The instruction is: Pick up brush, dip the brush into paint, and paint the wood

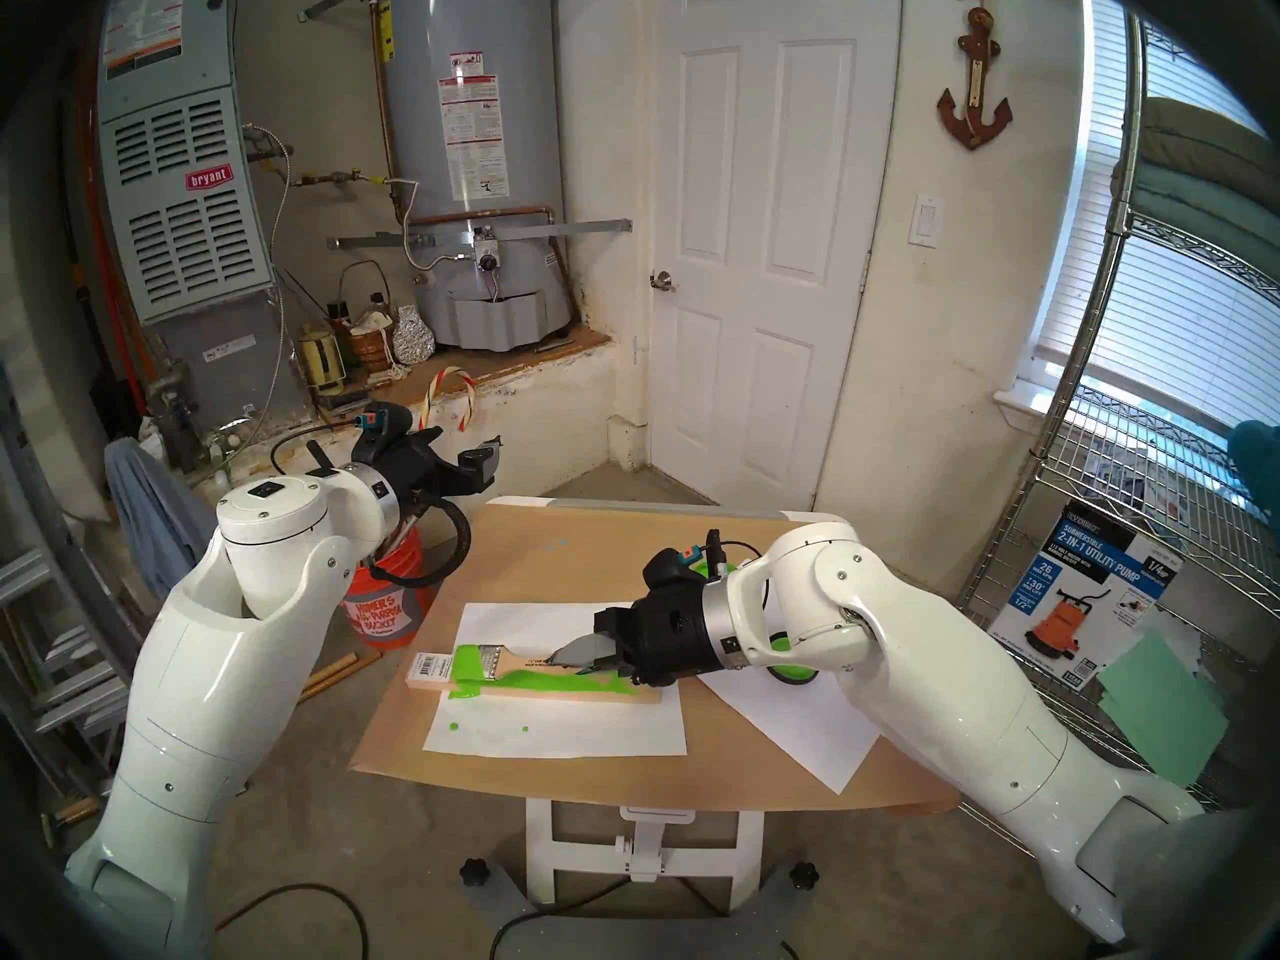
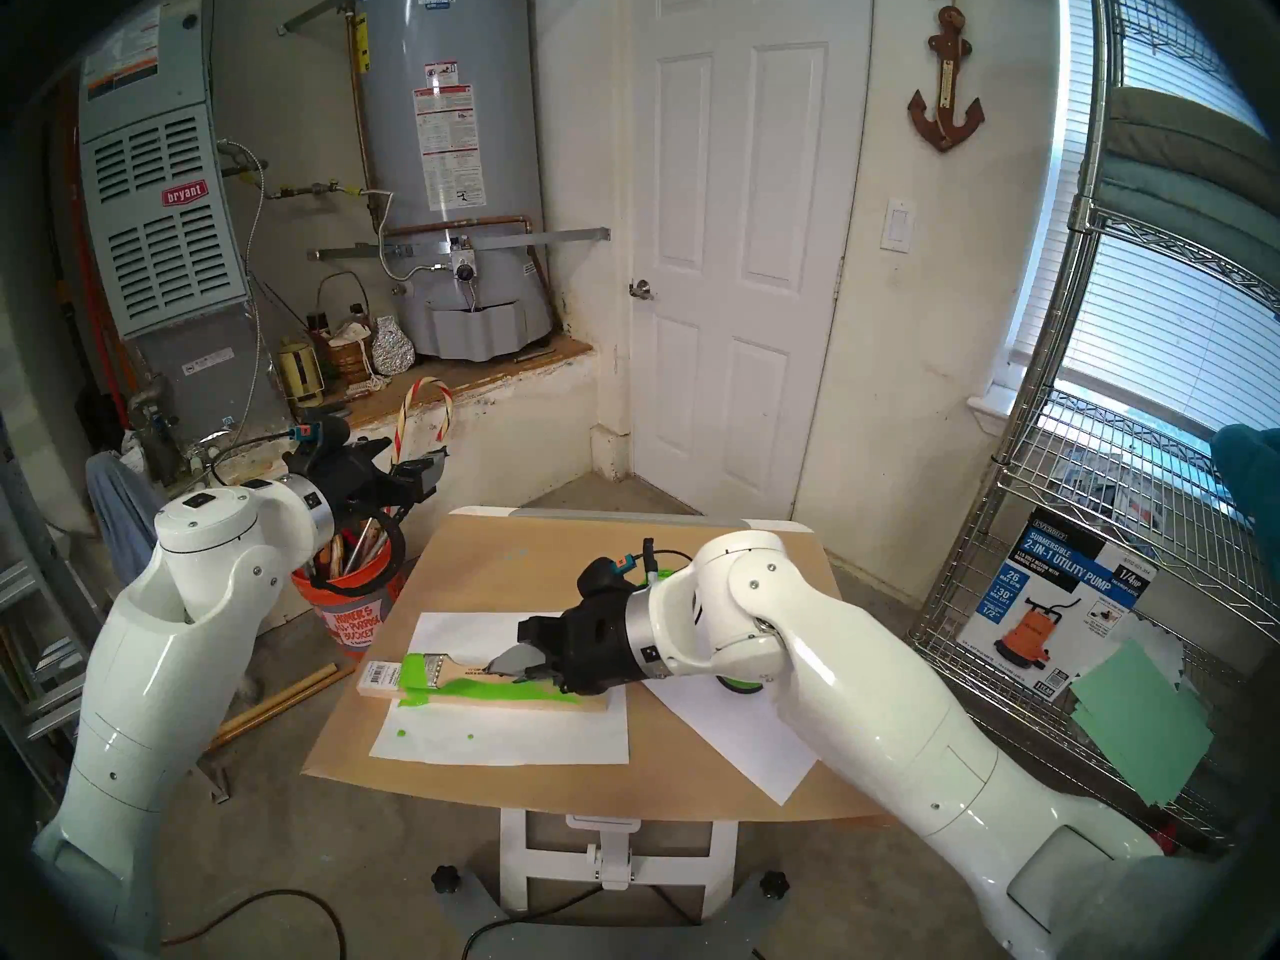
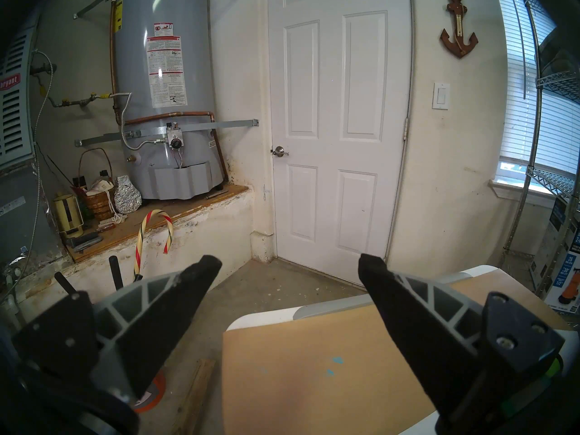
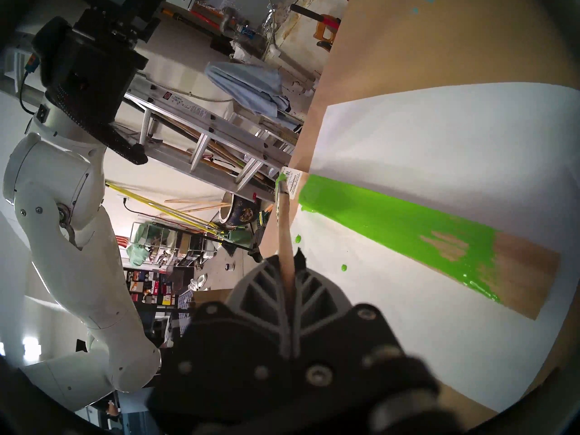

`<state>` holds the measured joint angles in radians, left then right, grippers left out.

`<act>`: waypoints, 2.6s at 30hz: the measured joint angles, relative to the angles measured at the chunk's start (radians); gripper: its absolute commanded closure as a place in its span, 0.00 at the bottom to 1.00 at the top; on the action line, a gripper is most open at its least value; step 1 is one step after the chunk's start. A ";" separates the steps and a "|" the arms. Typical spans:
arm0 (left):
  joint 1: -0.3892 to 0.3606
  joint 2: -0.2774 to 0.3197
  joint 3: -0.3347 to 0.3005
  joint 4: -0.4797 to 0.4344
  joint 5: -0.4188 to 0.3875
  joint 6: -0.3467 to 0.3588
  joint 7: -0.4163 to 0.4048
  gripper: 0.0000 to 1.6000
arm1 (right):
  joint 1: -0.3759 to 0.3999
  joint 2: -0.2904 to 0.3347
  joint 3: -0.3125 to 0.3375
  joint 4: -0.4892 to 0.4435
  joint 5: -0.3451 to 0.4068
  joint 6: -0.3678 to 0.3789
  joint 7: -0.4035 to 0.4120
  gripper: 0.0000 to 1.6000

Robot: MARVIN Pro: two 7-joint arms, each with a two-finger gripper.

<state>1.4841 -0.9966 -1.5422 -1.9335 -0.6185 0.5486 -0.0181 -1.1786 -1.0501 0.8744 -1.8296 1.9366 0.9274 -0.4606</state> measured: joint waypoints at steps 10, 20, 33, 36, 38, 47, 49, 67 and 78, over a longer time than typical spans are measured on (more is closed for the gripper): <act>0.000 0.000 0.000 0.000 0.000 0.000 0.000 0.00 | 0.010 -0.013 -0.004 0.031 -0.001 0.000 -0.003 1.00; 0.000 0.000 0.000 0.000 0.000 0.000 0.000 0.00 | 0.014 -0.003 -0.004 0.017 0.006 0.011 -0.034 1.00; 0.000 0.000 0.000 0.000 0.000 0.000 0.000 0.00 | 0.000 0.035 0.005 -0.016 0.022 0.020 -0.069 1.00; 0.000 0.000 0.000 0.000 0.000 0.000 0.000 0.00 | -0.003 0.035 0.006 -0.019 0.026 0.015 -0.077 1.00; 0.000 0.000 0.000 0.000 0.000 0.000 0.000 0.00 | -0.003 0.034 0.006 -0.020 0.030 0.012 -0.084 1.00; 0.000 0.000 0.000 0.000 0.000 0.000 0.000 0.00 | -0.003 0.035 0.005 -0.029 0.054 0.005 -0.133 1.00; 0.000 0.000 0.000 0.000 0.000 0.000 0.000 0.00 | -0.003 0.040 0.006 -0.036 0.058 0.005 -0.142 1.00; 0.000 0.000 0.000 0.000 0.000 0.000 0.000 0.00 | -0.012 0.102 0.027 -0.077 0.066 0.004 -0.173 1.00; 0.000 0.000 0.000 0.000 0.000 0.000 0.000 0.00 | -0.022 0.135 0.040 -0.084 0.073 0.012 -0.159 1.00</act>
<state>1.4842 -0.9966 -1.5422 -1.9336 -0.6186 0.5487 -0.0180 -1.2009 -0.9156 0.9146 -1.9139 2.0098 0.9394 -0.6197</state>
